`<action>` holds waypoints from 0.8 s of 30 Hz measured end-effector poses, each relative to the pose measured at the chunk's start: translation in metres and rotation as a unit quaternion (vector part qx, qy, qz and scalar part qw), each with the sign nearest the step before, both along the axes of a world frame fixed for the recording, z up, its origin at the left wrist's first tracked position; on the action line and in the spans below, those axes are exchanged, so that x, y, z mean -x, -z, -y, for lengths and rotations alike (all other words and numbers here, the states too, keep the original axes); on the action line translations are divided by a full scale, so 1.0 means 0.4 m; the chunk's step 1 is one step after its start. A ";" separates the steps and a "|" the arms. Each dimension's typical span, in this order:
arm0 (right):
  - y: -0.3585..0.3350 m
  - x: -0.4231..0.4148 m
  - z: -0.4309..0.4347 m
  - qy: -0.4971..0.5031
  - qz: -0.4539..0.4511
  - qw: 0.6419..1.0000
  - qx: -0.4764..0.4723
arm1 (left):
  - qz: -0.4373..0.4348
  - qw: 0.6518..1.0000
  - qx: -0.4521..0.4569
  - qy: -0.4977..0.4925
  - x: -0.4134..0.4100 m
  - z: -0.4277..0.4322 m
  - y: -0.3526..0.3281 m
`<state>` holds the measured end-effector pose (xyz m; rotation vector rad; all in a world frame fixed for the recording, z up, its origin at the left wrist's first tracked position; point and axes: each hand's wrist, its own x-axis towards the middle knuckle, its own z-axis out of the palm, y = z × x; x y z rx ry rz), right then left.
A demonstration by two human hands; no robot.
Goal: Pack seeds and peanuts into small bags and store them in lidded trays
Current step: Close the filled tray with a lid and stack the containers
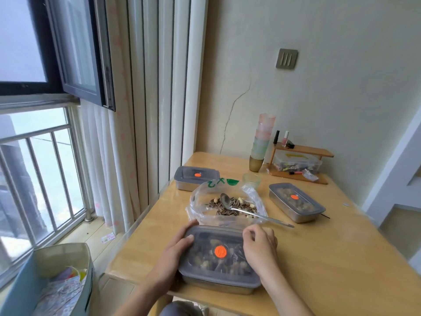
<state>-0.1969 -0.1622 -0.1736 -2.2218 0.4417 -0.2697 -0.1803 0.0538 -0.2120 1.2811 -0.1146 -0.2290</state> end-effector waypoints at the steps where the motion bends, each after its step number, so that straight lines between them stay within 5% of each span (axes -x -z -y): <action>1: 0.008 0.001 -0.001 0.005 -0.003 1.000 0.005 | -0.019 1.000 0.003 -0.003 -0.004 0.003 -0.006; 8: 0.032 -0.005 0.014 -0.009 0.056 0.998 0.019 | -0.067 0.996 -0.055 0.011 -0.031 -0.006 -0.032; 15: 0.028 -0.031 0.017 -0.042 0.010 0.990 0.134 | 0.007 0.958 -0.286 0.021 -0.075 0.025 -0.072; 24: 0.007 -0.056 0.011 -0.104 -0.058 0.963 0.244 | 0.111 0.907 -0.402 -0.062 -0.093 0.052 -0.057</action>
